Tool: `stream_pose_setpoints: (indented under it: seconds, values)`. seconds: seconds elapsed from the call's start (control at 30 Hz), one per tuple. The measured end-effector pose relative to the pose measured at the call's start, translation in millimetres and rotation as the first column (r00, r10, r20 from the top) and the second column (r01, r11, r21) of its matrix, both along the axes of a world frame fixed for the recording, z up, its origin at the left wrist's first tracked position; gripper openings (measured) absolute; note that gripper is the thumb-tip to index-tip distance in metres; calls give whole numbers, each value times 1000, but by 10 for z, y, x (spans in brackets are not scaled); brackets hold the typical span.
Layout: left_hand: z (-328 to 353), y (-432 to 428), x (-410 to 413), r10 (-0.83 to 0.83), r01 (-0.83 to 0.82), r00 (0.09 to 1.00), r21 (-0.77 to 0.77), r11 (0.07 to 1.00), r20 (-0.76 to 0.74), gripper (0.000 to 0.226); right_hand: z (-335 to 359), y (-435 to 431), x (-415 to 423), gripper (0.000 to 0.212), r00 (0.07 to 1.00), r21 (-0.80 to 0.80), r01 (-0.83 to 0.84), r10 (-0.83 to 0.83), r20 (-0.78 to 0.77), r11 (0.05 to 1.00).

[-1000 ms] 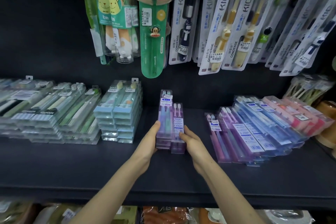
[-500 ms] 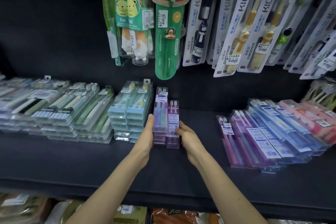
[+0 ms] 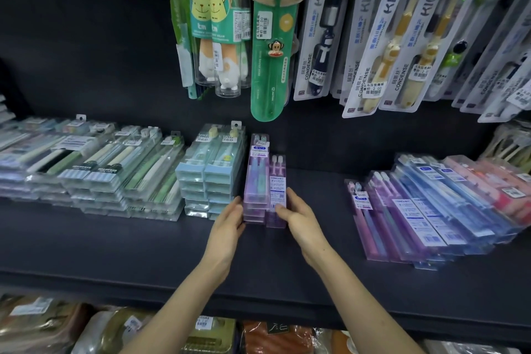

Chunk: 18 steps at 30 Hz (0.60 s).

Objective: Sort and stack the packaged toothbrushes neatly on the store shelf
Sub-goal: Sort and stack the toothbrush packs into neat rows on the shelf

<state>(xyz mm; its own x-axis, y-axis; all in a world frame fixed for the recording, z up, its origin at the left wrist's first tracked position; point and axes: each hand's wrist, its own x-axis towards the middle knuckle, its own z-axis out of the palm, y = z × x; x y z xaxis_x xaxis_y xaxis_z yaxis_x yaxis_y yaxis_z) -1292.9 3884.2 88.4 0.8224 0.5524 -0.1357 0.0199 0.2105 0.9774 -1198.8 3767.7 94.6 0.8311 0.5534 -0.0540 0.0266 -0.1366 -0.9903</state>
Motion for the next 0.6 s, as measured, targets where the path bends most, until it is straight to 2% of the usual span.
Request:
stream_pose_setpoints:
  seconds: [0.13, 0.3, 0.37, 0.47, 0.6]
  values:
    - [-32, 30, -110, 74, -66, 997, 284, 956, -16, 41, 11, -43, -81, 78, 935, -100, -3, 39, 352, 995]
    - [38, 44, -131, 49, -70, 997, 472, 879, 57, 48, 91, 108, -98, 74, 823, -143, 35, 53, 566, 989]
    - [81, 50, -95, 24, -57, 997, 522, 851, 71, 50, 88, 172, -108, 71, 804, -134, 61, 31, 594, 989]
    - [130, 88, -46, 37, -60, 998, 576, 815, 52, 47, 70, 219, -113, 69, 832, -131, 63, 21, 555, 989]
    - [160, 136, -13, 37, -50, 999, 582, 812, 34, 42, 46, 232, -77, 67, 848, -100, 58, 3, 530, 993]
